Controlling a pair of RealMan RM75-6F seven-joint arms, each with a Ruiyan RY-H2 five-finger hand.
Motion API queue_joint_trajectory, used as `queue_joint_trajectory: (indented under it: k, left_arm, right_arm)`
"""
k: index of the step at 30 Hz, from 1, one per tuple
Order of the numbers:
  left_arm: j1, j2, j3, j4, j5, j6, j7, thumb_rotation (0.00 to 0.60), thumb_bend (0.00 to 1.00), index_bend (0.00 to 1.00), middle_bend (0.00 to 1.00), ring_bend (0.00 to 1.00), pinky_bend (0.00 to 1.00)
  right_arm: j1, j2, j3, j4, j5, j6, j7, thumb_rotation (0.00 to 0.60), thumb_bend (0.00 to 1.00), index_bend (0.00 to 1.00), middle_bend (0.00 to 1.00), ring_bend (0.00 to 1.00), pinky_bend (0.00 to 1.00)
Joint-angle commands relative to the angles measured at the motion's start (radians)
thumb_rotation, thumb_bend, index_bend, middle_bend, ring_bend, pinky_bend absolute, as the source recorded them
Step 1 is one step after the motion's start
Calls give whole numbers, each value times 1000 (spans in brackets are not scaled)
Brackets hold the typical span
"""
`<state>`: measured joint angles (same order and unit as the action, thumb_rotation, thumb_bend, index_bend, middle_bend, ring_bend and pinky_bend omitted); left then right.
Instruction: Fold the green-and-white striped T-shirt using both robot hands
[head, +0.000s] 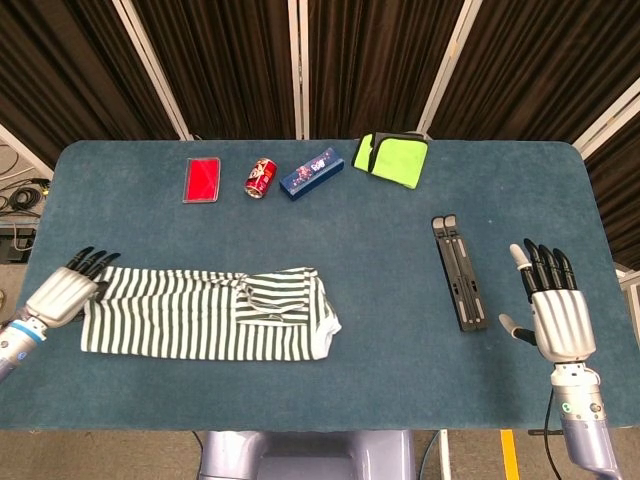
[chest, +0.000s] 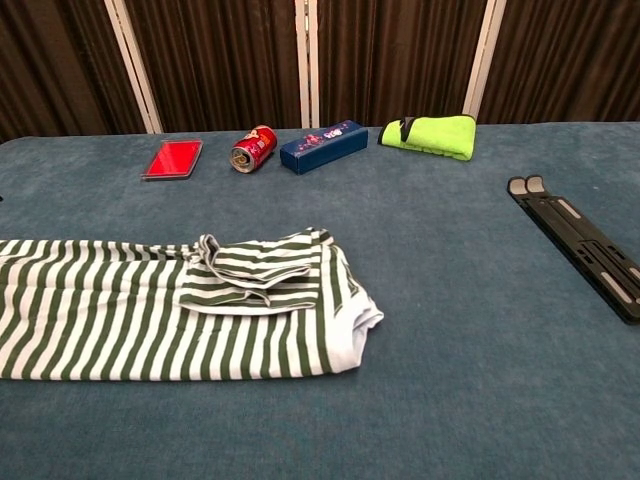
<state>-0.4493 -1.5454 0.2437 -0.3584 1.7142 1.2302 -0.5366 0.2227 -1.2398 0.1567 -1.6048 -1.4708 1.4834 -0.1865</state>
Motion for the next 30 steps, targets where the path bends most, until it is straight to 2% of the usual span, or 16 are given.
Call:
queue_joint_trajectory:
  k: [1, 7, 13, 20, 30]
  left_arm:
    - [23, -4, -9, 35, -15, -22, -15, 600, 929, 833, 0, 0, 0]
    - [37, -16, -27, 80, -34, -39, -38, 600, 929, 833, 0, 0, 0]
    - [8, -37, -56, 61, -27, 88, -65, 600, 929, 833, 0, 0, 0]
    - [-71, -67, -93, -29, -13, 184, -44, 600, 927, 834, 0, 0, 0]
    - [-201, -118, -135, -186, 15, 181, 62, 600, 922, 833, 0, 0, 0]
  right_arm:
    - [0, 1, 0, -2, -1, 1, 0, 600, 0, 52, 0, 0, 0]
    - [-3, 3, -1, -8, -5, 5, -1, 600, 0, 52, 0, 0, 0]
    - [-3, 5, 1, -9, -1, 4, 3, 600, 0, 52, 0, 0, 0]
    - [-4, 9, 3, -11, 1, 5, 13, 600, 0, 52, 0, 0, 0]
    - [-6, 20, 12, -8, 13, 4, 41, 600, 0, 52, 0, 0, 0]
